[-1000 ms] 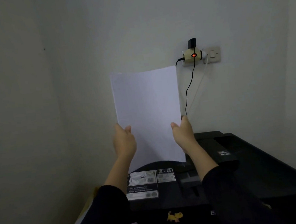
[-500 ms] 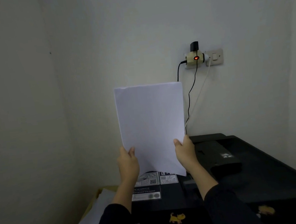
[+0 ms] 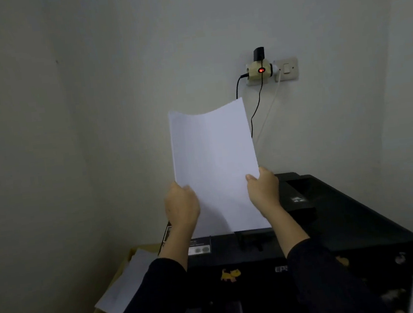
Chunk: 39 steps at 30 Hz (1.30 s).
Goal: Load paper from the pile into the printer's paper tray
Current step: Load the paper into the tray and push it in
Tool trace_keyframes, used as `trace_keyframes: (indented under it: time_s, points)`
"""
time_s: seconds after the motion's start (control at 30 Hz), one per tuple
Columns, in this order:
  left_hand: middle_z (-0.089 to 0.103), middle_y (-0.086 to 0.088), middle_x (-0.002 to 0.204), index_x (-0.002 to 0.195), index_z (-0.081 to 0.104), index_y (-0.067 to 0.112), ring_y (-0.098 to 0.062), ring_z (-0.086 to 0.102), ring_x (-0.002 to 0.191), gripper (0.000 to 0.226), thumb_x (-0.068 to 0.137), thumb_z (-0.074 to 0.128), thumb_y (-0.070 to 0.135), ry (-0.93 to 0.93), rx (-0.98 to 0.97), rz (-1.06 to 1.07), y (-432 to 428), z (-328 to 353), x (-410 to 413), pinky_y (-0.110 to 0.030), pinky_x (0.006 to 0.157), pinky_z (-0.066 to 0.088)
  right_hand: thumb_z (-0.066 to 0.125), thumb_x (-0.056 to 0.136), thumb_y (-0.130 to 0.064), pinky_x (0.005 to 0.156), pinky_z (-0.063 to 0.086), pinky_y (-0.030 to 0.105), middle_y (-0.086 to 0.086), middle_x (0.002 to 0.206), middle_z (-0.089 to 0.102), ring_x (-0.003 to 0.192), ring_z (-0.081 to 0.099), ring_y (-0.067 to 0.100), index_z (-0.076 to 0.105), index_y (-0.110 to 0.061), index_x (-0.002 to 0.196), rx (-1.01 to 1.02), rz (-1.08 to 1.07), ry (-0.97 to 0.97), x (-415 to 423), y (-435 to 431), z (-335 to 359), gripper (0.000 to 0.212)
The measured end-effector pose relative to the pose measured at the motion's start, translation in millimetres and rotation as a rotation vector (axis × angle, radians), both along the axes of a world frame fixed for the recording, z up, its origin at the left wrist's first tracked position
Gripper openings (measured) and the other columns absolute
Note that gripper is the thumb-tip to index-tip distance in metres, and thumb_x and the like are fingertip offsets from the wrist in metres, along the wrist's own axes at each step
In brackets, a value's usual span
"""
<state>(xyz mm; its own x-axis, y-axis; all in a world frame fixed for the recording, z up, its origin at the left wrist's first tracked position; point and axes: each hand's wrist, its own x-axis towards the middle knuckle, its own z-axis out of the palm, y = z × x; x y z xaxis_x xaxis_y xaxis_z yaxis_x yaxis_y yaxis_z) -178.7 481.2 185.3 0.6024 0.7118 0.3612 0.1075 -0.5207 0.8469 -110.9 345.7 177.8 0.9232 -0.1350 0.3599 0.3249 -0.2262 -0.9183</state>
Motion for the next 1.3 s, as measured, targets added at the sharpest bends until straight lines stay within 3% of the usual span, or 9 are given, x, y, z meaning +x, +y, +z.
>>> trace_keyframes:
  time_s: [0.23,0.4,0.5,0.67,0.8,0.93,1.03,1.17,1.3]
  points:
    - [0.062,-0.025,0.114,0.110,0.058,-0.009,-0.037,0.061,0.101,0.027,0.093,0.042,0.005,0.043,-0.024,-0.058,-40,1,-21,-0.035,0.073,0.048,0.044,0.087,-0.004,0.051,0.036,0.022,0.005,0.073,0.055,0.058,0.046,0.016,0.058,-0.004,0.075,-0.005,-0.036,0.084,-33,-66,1,0.018]
    - [0.061,-0.023,0.120,0.110,0.058,-0.008,-0.036,0.059,0.105,0.028,0.092,0.040,0.003,0.058,-0.048,-0.092,-85,-26,-55,-0.033,0.074,0.044,0.044,0.084,-0.003,0.057,0.036,0.025,0.007,0.075,0.057,0.065,0.047,0.020,0.060,0.014,0.095,0.041,-0.084,0.182,-69,-111,-32,0.026]
    - [0.061,-0.020,0.118,0.110,0.059,-0.005,-0.031,0.056,0.092,0.027,0.091,0.042,0.005,0.082,-0.072,-0.086,-111,-49,-78,-0.028,0.068,0.038,0.047,0.083,-0.003,0.063,0.037,0.027,0.010,0.081,0.057,0.071,0.048,0.021,0.058,0.017,0.100,0.075,-0.094,0.226,-93,-138,-60,0.029]
    - [0.064,-0.013,0.100,0.100,0.063,-0.004,-0.023,0.053,0.080,0.022,0.085,0.050,0.005,0.016,-0.196,-0.123,-145,-92,-119,-0.026,0.065,0.039,0.050,0.088,-0.001,0.055,0.037,0.019,0.002,0.084,0.059,0.072,0.050,0.015,0.063,0.008,0.101,0.120,-0.095,0.242,-136,-176,-100,0.021]
    - [0.059,-0.007,0.084,0.091,0.062,-0.006,-0.020,0.052,0.073,0.013,0.085,0.054,0.002,-0.035,-0.300,-0.139,-165,-137,-151,-0.023,0.065,0.041,0.052,0.089,-0.002,0.060,0.043,0.022,0.001,0.087,0.060,0.074,0.053,0.014,0.065,-0.006,0.098,0.153,-0.096,0.259,-171,-195,-141,0.017]
    - [0.054,0.002,0.066,0.077,0.058,0.002,-0.010,0.048,0.058,0.009,0.085,0.057,-0.004,-0.039,-0.377,-0.124,-172,-195,-184,-0.006,0.048,0.040,0.054,0.089,0.001,0.070,0.045,0.024,0.003,0.086,0.063,0.080,0.057,0.018,0.062,-0.011,0.090,0.206,-0.071,0.344,-202,-202,-200,0.015]
    - [0.052,0.000,0.062,0.069,0.054,0.003,-0.019,0.048,0.062,0.017,0.084,0.057,-0.006,0.054,-0.463,-0.096,-172,-241,-203,-0.023,0.052,0.040,0.054,0.087,0.005,0.060,0.044,0.021,0.004,0.081,0.062,0.078,0.056,0.019,0.062,-0.006,0.088,0.217,-0.052,0.458,-219,-202,-244,0.014]
    - [0.059,-0.010,0.074,0.082,0.062,-0.001,-0.023,0.054,0.075,0.006,0.086,0.058,-0.002,0.216,-0.524,-0.073,-171,-282,-224,-0.027,0.067,0.040,0.054,0.085,0.004,0.054,0.042,0.020,0.008,0.083,0.064,0.073,0.057,0.019,0.066,-0.002,0.090,0.158,-0.029,0.645,-235,-203,-292,0.014]
    - [0.063,-0.017,0.096,0.104,0.065,-0.010,-0.028,0.057,0.086,0.021,0.087,0.056,-0.002,0.375,-0.563,-0.038,-168,-308,-234,-0.030,0.074,0.042,0.051,0.084,0.004,0.054,0.040,0.022,0.005,0.075,0.060,0.063,0.051,0.015,0.064,-0.003,0.085,0.111,0.007,0.791,-243,-206,-318,0.015]
